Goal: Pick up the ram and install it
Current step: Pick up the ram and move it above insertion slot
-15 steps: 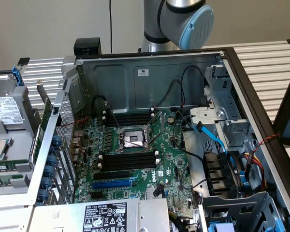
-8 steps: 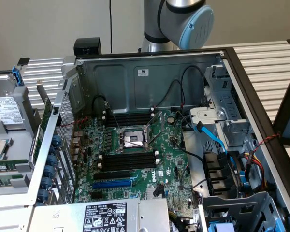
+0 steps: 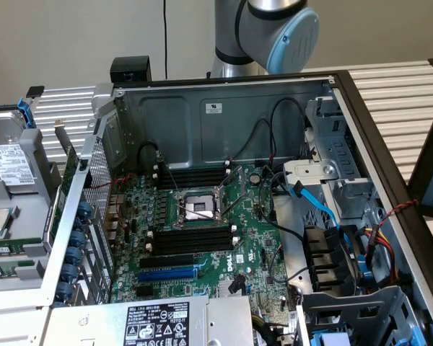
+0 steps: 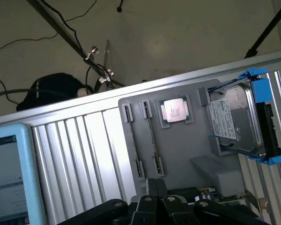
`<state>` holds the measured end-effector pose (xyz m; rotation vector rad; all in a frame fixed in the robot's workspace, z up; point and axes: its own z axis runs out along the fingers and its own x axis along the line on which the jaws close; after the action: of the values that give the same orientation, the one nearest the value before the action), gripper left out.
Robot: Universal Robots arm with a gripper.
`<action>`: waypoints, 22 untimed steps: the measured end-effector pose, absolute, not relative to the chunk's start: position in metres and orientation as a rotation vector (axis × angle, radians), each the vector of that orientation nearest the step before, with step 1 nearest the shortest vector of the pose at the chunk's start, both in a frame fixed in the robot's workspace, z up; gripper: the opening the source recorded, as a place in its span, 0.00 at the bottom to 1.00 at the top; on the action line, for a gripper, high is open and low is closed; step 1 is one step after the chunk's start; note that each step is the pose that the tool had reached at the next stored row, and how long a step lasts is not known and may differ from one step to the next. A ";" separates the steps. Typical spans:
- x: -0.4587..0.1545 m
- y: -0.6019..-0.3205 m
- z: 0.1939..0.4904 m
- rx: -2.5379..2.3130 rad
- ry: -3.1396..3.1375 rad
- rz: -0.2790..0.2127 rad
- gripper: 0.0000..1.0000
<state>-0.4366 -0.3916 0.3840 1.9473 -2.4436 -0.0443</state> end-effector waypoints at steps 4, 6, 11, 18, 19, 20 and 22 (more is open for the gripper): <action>-0.437 -0.391 0.383 2.007 -2.415 -0.017 0.11; -0.437 -0.390 0.383 2.032 -2.401 -0.009 0.11; -0.437 -0.389 0.383 2.102 -2.344 -0.012 0.11; -0.437 -0.389 0.382 2.161 -2.295 -0.018 0.11; -0.437 -0.389 0.382 2.161 -2.295 -0.018 0.11; -0.438 -0.389 0.382 2.160 -2.295 -0.018 0.11; -0.439 -0.389 0.382 2.160 -2.295 -0.018 0.12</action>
<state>-0.4393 -0.3888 0.3819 2.1603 -2.2949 -0.0183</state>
